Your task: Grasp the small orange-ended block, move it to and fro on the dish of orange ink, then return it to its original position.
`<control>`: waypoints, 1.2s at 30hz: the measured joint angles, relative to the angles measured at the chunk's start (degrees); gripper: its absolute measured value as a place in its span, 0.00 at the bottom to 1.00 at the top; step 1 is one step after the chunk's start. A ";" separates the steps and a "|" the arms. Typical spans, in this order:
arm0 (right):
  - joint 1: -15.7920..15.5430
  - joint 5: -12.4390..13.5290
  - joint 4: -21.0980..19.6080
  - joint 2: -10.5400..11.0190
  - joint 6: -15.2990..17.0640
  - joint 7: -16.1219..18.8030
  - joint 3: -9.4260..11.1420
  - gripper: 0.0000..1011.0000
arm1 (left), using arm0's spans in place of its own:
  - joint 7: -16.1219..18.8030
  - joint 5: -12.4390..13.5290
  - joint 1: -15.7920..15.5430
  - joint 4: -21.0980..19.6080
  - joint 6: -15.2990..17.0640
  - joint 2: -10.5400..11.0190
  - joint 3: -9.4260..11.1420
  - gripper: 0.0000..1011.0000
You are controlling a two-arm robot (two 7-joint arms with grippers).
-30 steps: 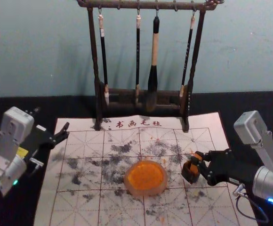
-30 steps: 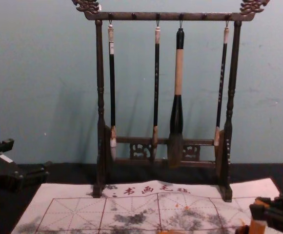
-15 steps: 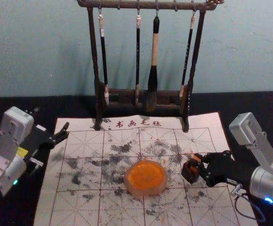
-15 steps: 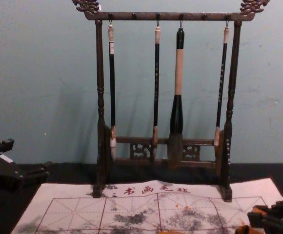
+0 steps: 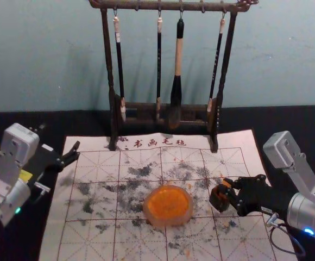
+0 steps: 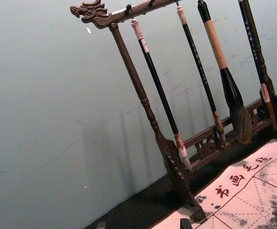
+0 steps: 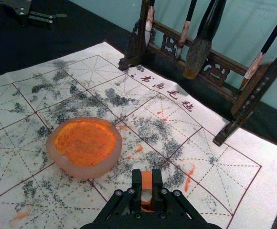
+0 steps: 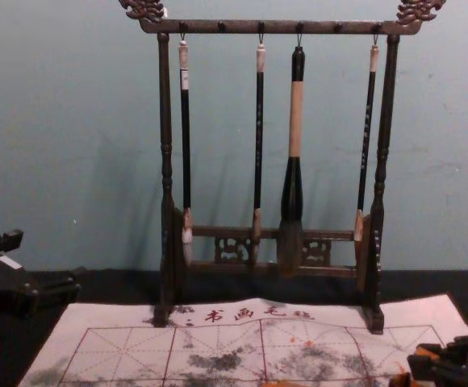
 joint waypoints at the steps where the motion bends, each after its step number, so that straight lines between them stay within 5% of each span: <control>1: 0.00 0.00 0.00 0.00 -0.01 0.00 0.00 0.07 | 0.00 0.00 0.00 0.00 0.00 0.00 0.00 0.99; 15: 0.00 0.00 -0.01 0.05 -0.02 -0.02 0.00 0.10 | 0.00 0.00 0.00 0.00 0.00 0.00 0.00 0.99; 36: 0.00 0.02 -0.09 0.05 -0.01 -0.06 0.01 0.78 | 0.00 0.00 0.00 0.00 0.00 0.00 0.00 0.99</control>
